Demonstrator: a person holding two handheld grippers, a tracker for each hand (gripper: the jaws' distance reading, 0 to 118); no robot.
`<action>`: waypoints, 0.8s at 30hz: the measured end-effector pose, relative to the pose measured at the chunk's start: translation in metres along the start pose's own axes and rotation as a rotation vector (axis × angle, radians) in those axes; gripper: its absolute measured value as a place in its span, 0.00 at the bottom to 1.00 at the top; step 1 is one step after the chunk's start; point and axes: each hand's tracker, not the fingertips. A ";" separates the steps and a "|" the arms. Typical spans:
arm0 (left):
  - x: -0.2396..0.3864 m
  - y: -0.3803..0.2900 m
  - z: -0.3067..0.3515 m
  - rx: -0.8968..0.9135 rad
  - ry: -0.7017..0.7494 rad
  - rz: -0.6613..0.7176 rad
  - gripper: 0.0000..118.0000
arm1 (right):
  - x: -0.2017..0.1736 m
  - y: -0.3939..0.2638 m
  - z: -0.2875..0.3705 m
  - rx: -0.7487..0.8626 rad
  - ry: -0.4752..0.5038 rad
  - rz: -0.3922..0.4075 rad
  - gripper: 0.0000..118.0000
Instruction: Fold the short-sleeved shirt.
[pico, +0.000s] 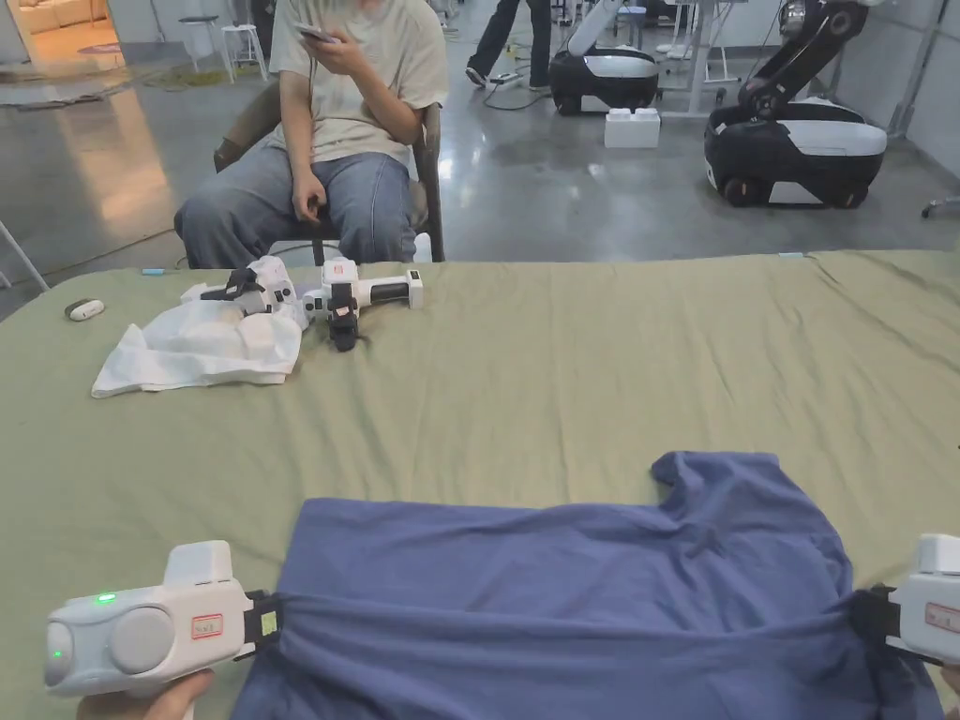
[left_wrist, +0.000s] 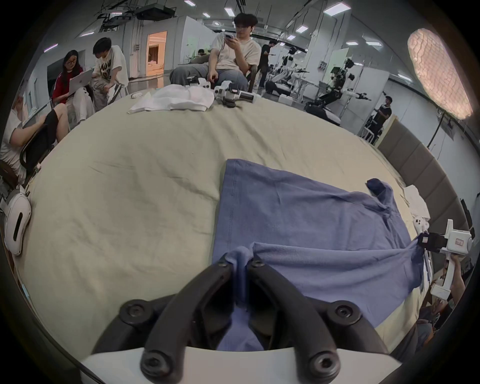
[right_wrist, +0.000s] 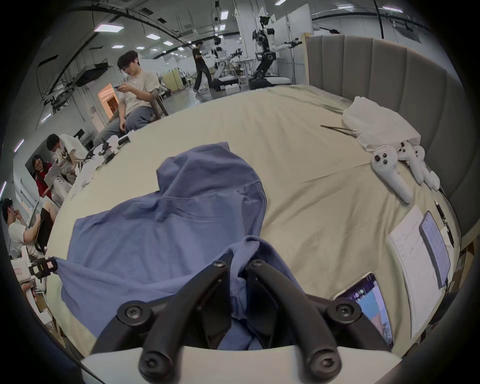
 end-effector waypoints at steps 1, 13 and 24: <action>0.004 0.000 -0.002 -0.016 -0.003 0.000 0.30 | -0.001 -0.001 -0.004 -0.012 -0.008 0.004 0.29; 0.025 -0.023 0.162 0.443 -0.059 -0.161 0.64 | -0.003 -0.029 0.132 0.312 0.105 0.068 0.49; 0.053 -0.118 0.260 0.603 -0.032 -0.169 0.00 | -0.030 -0.133 0.224 0.532 0.071 0.238 0.01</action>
